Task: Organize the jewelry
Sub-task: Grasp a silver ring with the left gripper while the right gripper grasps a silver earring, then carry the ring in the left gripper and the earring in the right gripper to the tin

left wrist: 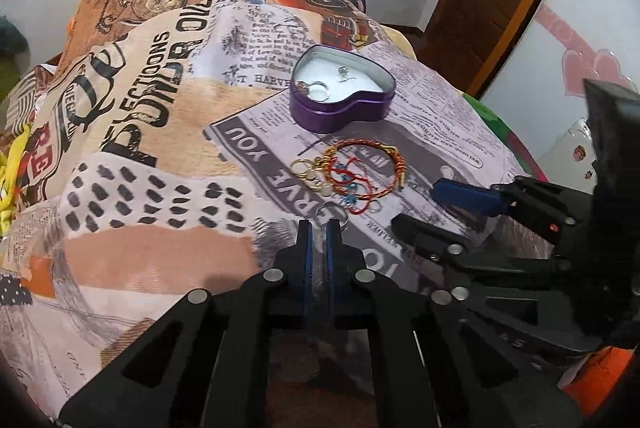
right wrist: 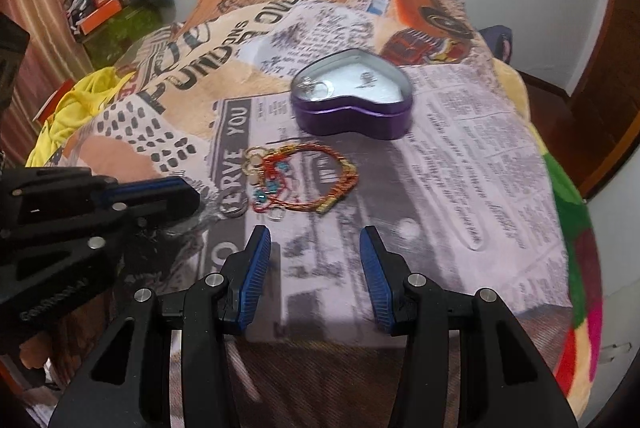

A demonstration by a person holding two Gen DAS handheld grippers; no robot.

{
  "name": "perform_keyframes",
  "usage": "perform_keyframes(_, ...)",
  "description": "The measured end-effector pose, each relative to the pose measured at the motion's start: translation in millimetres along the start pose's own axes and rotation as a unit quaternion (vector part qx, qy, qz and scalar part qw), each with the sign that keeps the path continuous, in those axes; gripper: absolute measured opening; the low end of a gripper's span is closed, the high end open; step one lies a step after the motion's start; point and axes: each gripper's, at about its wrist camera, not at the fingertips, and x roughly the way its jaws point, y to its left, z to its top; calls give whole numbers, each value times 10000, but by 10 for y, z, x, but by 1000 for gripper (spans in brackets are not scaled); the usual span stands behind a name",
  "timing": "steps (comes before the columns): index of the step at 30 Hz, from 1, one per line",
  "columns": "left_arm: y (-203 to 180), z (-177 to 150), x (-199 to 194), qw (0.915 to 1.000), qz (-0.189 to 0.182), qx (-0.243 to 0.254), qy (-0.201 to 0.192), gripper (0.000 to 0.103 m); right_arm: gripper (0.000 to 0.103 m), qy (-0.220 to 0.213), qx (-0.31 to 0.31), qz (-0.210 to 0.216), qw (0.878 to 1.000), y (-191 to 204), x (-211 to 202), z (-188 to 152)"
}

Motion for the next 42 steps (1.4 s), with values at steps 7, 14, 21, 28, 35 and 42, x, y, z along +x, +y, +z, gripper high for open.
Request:
perform_keyframes(7, 151, -21, 8, 9997, -154, -190, 37, 5, 34, 76, -269, 9, 9996, 130, 134, 64)
perform_keyframes(14, 115, -17, 62, 9998, -146, -109, 76, 8, 9, 89, -491, 32, 9987, 175, 191, 96)
perform_keyframes(21, -13, 17, 149, 9997, -99, 150, 185, 25, 9, -29, -333, 56, 9994, 103, 125, 66)
perform_keyframes(28, -110, 89, 298, 9992, 55, 297, 272, 31, 9, -167, -51, 52, 9998, -85, 8, 18)
perform_keyframes(35, -112, 159, 399, 9992, 102, 270, 280, 27, 9, -318, 132, 70, 9994, -220, -67, 24)
perform_keyframes(42, -143, 154, 369, 9991, 195, 306, 223, 21, 9, -406, 225, 80, 9989, -268, -115, 46)
